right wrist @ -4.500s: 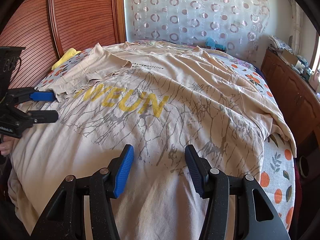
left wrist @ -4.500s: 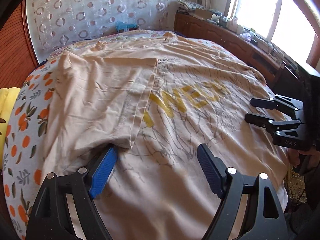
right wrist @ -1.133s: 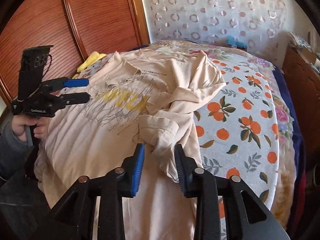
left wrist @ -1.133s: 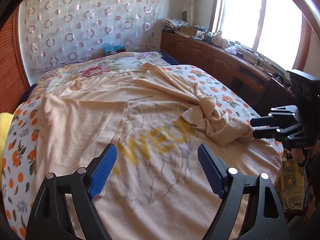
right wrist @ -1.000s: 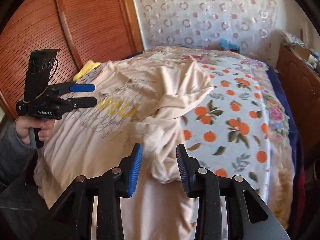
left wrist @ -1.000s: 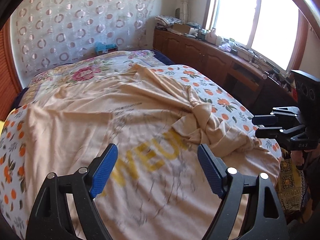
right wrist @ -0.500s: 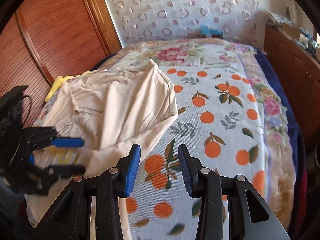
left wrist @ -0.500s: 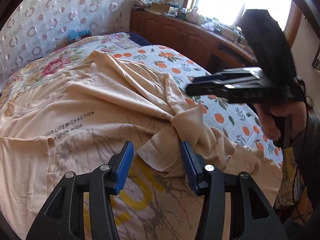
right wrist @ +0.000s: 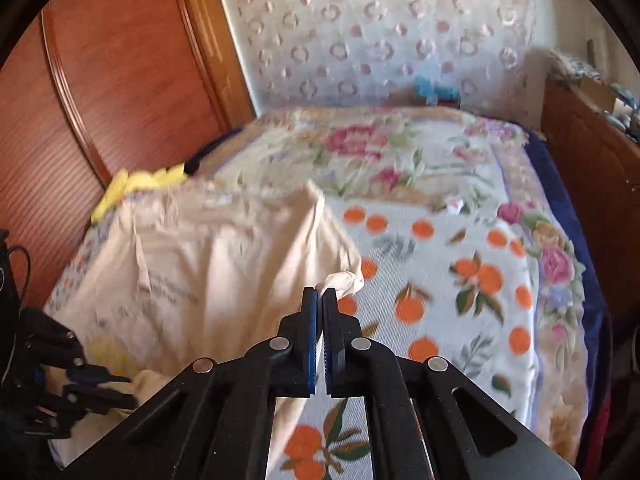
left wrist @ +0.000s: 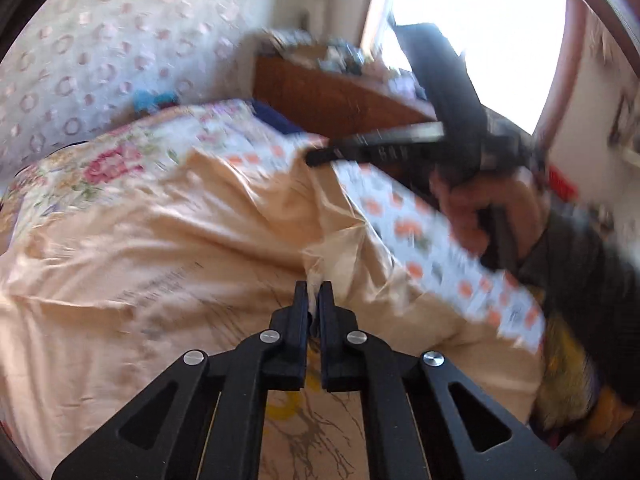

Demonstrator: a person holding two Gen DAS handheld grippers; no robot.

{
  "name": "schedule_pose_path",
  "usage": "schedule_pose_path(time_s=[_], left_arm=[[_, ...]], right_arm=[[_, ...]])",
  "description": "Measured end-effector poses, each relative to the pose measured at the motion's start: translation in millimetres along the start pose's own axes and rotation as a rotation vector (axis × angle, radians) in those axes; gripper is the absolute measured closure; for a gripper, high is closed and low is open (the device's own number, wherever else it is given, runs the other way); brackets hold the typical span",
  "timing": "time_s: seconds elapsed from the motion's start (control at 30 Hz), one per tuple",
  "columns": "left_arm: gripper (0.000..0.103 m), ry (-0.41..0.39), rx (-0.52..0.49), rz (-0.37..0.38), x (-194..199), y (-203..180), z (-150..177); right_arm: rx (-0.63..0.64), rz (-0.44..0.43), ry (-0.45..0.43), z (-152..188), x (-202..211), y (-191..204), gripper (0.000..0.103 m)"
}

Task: Fold small clothes

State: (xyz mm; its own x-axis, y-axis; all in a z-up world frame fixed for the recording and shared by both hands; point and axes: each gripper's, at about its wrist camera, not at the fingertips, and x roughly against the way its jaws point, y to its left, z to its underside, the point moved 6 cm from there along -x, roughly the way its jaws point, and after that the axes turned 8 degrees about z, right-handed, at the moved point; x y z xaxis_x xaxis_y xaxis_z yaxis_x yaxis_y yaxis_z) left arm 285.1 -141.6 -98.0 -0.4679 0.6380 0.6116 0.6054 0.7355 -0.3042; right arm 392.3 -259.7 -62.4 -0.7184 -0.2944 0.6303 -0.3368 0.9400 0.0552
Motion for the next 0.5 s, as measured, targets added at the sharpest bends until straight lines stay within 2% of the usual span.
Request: schedule_pose_path(time_s=[0.07,0.13,0.2,0.23,0.27,0.3,0.5], left_arm=[[0.097,-0.026,0.016,-0.019,12,8,-5],[0.097,-0.027,0.043,-0.043,16,20,-5],[0.097,-0.019,0.059,-0.075,17,29,0],[0.097,-0.007,0.072,-0.092,17,37,5],[0.097,-0.002,0.083,-0.109,15,42,6],[0.097,0.004,0.088,-0.126,15,48,9],[0.097,0.04,0.126,-0.144,14,68,26]], right_arm=[[0.01,0.032,-0.024,-6,1,0,0.101],[0.024,0.078,0.001,-3,-7,1,0.101],[0.025,0.12,0.023,3,-9,2,0.095],[0.017,0.126,0.033,7,-9,1,0.087],[0.01,0.129,0.038,10,-7,3,0.078],[0.013,0.119,0.034,15,-1,5,0.077],[0.077,0.056,0.057,52,48,35,0.076]])
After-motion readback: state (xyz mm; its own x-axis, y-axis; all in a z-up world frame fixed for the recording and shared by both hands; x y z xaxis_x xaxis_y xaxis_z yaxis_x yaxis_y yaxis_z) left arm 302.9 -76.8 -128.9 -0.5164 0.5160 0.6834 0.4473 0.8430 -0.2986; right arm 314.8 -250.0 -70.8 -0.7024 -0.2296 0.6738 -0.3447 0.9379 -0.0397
